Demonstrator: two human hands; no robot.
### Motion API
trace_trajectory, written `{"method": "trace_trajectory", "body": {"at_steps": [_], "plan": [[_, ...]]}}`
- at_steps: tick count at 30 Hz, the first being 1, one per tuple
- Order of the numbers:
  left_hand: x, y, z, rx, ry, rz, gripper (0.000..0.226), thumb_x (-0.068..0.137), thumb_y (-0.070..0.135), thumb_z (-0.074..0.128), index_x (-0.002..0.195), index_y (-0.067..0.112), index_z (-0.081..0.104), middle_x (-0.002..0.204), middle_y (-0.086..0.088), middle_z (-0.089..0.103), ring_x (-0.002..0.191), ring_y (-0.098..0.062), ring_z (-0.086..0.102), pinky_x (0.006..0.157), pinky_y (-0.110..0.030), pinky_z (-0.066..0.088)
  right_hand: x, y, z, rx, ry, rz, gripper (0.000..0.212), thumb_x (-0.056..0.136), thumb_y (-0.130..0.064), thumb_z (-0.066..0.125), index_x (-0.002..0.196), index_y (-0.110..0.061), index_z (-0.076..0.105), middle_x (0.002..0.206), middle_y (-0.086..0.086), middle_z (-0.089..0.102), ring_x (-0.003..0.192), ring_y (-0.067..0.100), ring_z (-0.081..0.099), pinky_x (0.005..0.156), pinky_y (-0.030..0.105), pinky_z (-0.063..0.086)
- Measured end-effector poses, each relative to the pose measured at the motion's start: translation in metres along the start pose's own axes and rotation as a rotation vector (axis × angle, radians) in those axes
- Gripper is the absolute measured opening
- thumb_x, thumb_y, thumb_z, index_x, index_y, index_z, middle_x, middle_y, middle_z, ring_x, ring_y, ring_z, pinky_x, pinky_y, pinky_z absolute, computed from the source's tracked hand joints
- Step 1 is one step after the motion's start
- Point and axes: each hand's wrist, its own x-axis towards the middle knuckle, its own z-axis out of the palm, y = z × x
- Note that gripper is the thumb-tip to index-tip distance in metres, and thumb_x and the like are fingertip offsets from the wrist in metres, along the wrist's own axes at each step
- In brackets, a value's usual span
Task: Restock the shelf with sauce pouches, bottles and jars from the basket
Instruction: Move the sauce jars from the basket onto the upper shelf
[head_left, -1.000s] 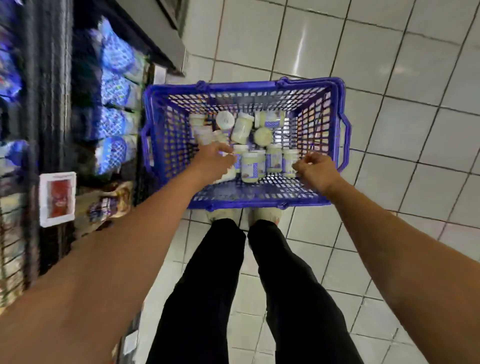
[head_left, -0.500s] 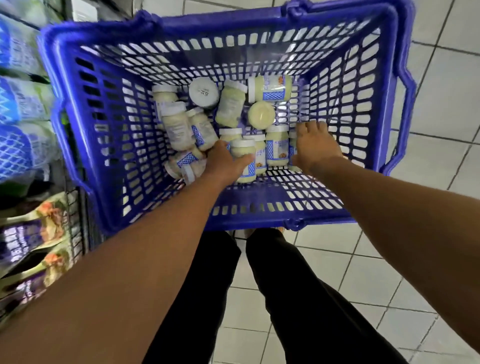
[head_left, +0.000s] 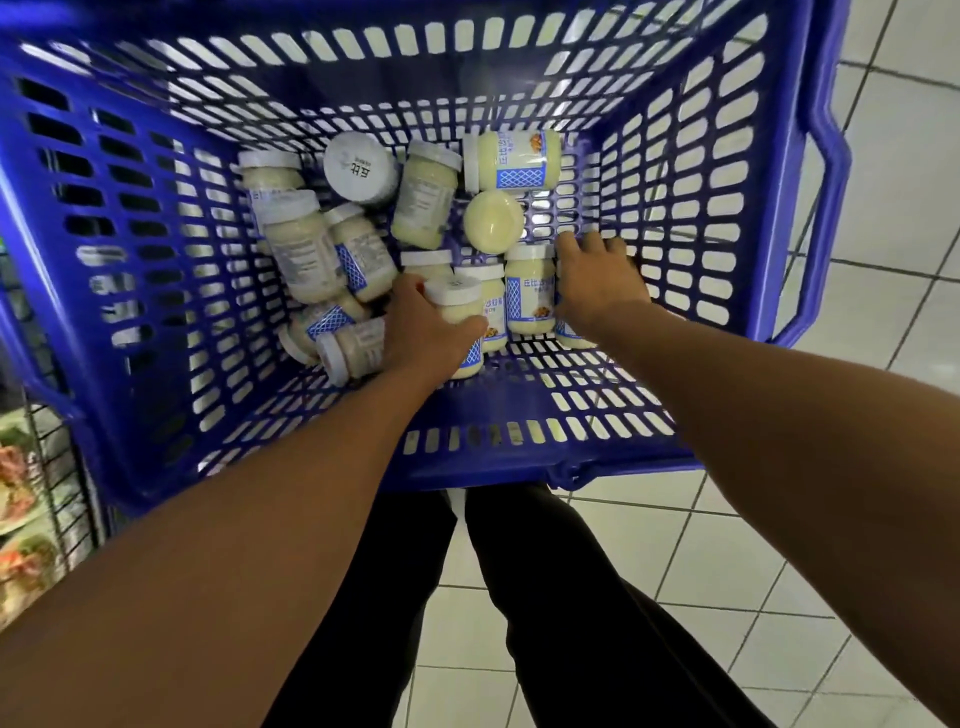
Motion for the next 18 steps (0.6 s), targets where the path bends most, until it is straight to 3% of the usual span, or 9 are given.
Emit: {"method": "trace_trajectory", "body": {"at_steps": [4, 8, 10, 12, 14, 16, 18], "plan": [[-0.002, -0.007, -0.006, -0.085, -0.027, -0.010, 0.066, 0.071, 0.030, 0.084, 0.114, 0.026, 0.035, 0.121, -0.001, 0.053, 0.098, -0.015, 0.058, 0.078, -0.029, 0.049, 0.007, -0.001, -0.004, -0.128, -0.085, -0.056, 0.075, 0.094, -0.025, 0.062, 0.152, 0.000, 0.022, 0.157, 0.022, 0.022, 0.141, 0.042, 0.028, 0.112, 0.052, 0.036], [-0.002, -0.012, -0.012, -0.163, -0.074, 0.021, 0.065, 0.071, 0.025, 0.086, 0.115, 0.028, 0.039, 0.112, 0.009, 0.055, 0.090, 0.003, 0.057, 0.068, -0.015, 0.046, 0.007, -0.005, -0.008, -0.187, -0.205, -0.010, 0.070, 0.086, -0.031, 0.072, 0.143, -0.006, 0.042, 0.158, 0.025, 0.012, 0.142, 0.045, 0.019, 0.108, 0.053, 0.039], [-0.002, -0.013, -0.017, -0.200, -0.107, 0.028, 0.061, 0.072, 0.021, 0.086, 0.113, 0.029, 0.041, 0.107, 0.014, 0.056, 0.086, 0.006, 0.060, 0.066, -0.014, 0.049, 0.008, -0.005, -0.007, -0.189, -0.253, -0.004, 0.083, 0.079, -0.029, 0.079, 0.146, -0.004, 0.037, 0.157, 0.025, 0.015, 0.142, 0.044, 0.021, 0.110, 0.053, 0.037], [-0.002, -0.013, -0.021, -0.227, -0.158, 0.045, 0.058, 0.075, 0.017, 0.084, 0.113, 0.030, 0.043, 0.106, 0.015, 0.056, 0.081, 0.011, 0.061, 0.061, -0.010, 0.050, 0.009, -0.004, -0.008, -0.203, -0.301, -0.066, 0.091, 0.075, -0.028, 0.084, 0.147, -0.003, 0.034, 0.153, 0.020, 0.030, 0.140, 0.043, 0.028, 0.113, 0.054, 0.034], [-0.002, -0.012, -0.025, -0.263, -0.216, 0.035, 0.055, 0.078, 0.016, 0.082, 0.115, 0.032, 0.045, 0.109, 0.013, 0.058, 0.086, 0.006, 0.063, 0.060, -0.010, 0.051, 0.009, 0.000, -0.008, -0.106, -0.329, -0.085, 0.100, 0.070, -0.027, 0.089, 0.148, -0.005, 0.031, 0.148, 0.019, 0.041, 0.136, 0.042, 0.038, 0.112, 0.053, 0.036], [-0.003, -0.010, -0.028, -0.315, -0.238, -0.003, 0.051, 0.080, 0.016, 0.079, 0.115, 0.033, 0.046, 0.110, 0.010, 0.061, 0.087, 0.000, 0.065, 0.060, -0.013, 0.053, 0.003, 0.003, -0.009, 0.011, -0.297, -0.075, 0.109, 0.067, -0.029, 0.092, 0.150, -0.009, 0.025, 0.148, 0.021, 0.040, 0.132, 0.042, 0.046, 0.106, 0.050, 0.043], [-0.005, -0.006, -0.031, -0.361, -0.256, -0.041, 0.048, 0.083, 0.016, 0.076, 0.118, 0.030, 0.047, 0.108, 0.008, 0.063, 0.077, 0.003, 0.068, 0.056, -0.014, 0.053, -0.010, 0.005, -0.010, 0.108, -0.242, -0.072, 0.110, 0.068, -0.031, 0.091, 0.152, -0.014, 0.022, 0.151, 0.022, 0.034, 0.130, 0.044, 0.048, 0.102, 0.050, 0.046]]}}
